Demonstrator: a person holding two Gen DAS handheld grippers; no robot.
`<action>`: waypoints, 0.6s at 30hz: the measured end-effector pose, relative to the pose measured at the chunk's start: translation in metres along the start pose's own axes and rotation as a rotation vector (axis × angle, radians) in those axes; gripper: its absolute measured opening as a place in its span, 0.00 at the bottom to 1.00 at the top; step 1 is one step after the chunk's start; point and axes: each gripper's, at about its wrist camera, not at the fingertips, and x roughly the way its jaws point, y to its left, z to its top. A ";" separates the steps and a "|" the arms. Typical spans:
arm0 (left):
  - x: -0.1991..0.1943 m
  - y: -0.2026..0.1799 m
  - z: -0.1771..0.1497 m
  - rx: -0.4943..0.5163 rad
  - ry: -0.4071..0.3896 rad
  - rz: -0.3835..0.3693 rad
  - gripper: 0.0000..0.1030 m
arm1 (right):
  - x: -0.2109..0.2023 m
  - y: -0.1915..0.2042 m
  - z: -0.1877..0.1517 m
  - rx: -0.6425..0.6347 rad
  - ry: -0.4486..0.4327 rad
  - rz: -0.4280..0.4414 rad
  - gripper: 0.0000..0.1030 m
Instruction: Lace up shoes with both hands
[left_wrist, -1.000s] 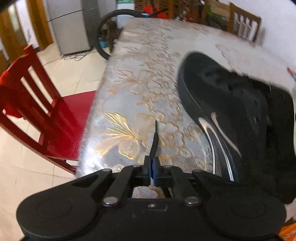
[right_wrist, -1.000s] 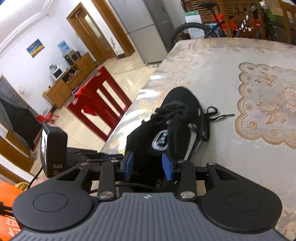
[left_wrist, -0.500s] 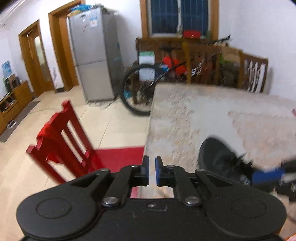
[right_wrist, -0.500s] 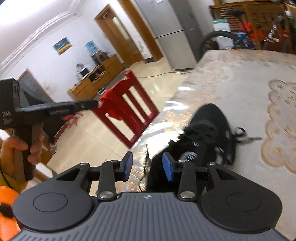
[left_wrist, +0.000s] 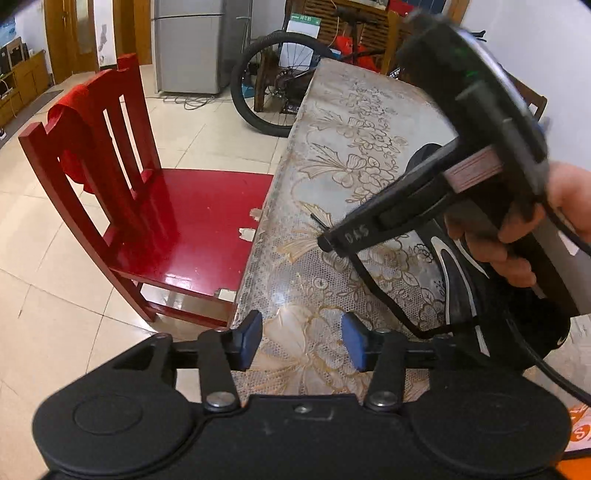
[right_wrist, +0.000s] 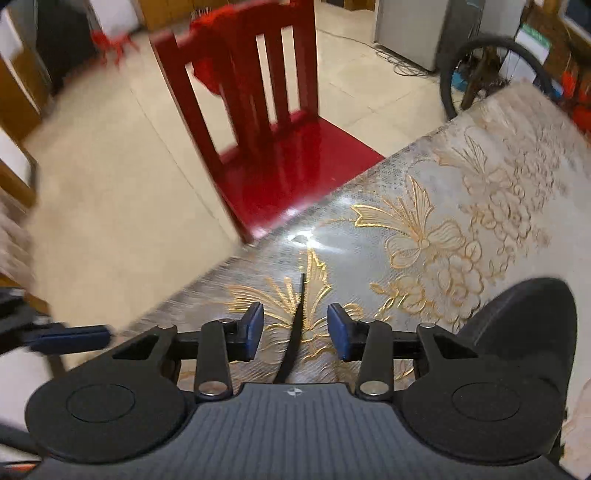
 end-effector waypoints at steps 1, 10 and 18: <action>0.000 0.000 0.000 0.006 -0.006 -0.003 0.48 | 0.003 0.002 0.000 -0.002 0.019 -0.012 0.28; -0.008 -0.005 0.025 0.035 -0.129 -0.078 0.49 | -0.049 -0.033 -0.030 0.240 -0.155 0.086 0.01; -0.037 -0.048 0.076 0.134 -0.362 -0.349 0.50 | -0.162 -0.079 -0.086 0.570 -0.567 0.280 0.02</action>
